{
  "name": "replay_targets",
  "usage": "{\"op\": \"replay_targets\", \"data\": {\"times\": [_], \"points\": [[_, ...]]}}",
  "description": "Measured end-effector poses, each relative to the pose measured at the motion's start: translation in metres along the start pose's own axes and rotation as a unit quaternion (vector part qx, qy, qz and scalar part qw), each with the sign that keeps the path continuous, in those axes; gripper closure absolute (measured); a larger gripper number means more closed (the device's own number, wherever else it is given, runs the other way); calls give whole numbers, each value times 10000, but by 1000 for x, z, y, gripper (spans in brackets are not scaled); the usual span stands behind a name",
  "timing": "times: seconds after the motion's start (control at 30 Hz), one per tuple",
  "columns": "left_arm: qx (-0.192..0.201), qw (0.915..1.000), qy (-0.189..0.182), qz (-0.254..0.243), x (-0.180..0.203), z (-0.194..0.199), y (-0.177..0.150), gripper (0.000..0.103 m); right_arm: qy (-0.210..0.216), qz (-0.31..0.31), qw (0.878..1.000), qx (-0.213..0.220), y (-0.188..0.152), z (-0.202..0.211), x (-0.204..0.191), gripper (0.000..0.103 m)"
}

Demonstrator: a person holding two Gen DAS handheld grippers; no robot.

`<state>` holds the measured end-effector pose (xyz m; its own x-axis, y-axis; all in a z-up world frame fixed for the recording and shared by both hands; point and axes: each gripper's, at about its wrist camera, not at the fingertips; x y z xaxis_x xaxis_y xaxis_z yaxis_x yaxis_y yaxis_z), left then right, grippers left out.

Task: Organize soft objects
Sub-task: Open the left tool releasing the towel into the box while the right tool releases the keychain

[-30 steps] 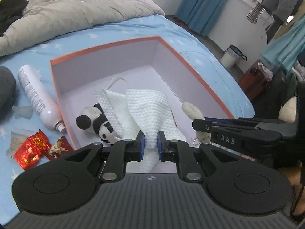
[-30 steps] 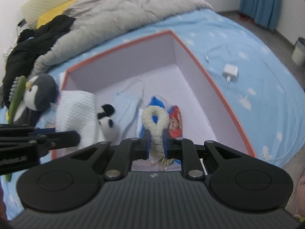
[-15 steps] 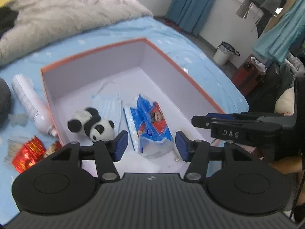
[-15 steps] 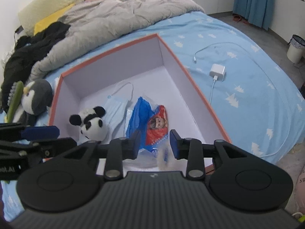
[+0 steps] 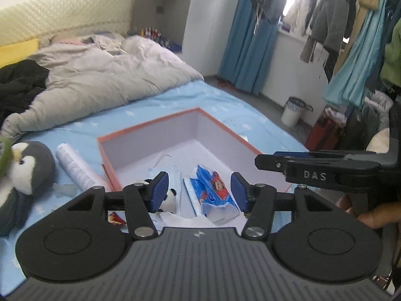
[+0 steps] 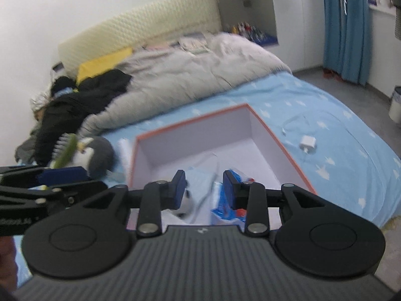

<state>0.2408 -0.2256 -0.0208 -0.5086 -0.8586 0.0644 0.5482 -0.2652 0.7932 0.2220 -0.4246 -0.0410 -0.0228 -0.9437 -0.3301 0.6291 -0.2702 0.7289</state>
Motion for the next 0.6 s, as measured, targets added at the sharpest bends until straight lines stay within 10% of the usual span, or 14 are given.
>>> {"op": "replay_targets", "data": {"times": [0.6], "points": [[376,9961,604,520,-42,104,-86,42,533,424,9970,378,-80,54,-75,67]]}}
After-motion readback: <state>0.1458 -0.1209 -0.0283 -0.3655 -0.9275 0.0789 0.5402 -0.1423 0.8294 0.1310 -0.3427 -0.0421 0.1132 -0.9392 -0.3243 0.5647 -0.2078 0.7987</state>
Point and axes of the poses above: each gripper's, at about its wrist camera, not at the fingertips, and z roughly against the way its jaws point, x to its right, y to its top, and after that the axes turned 9 degrees about -z, right-handed
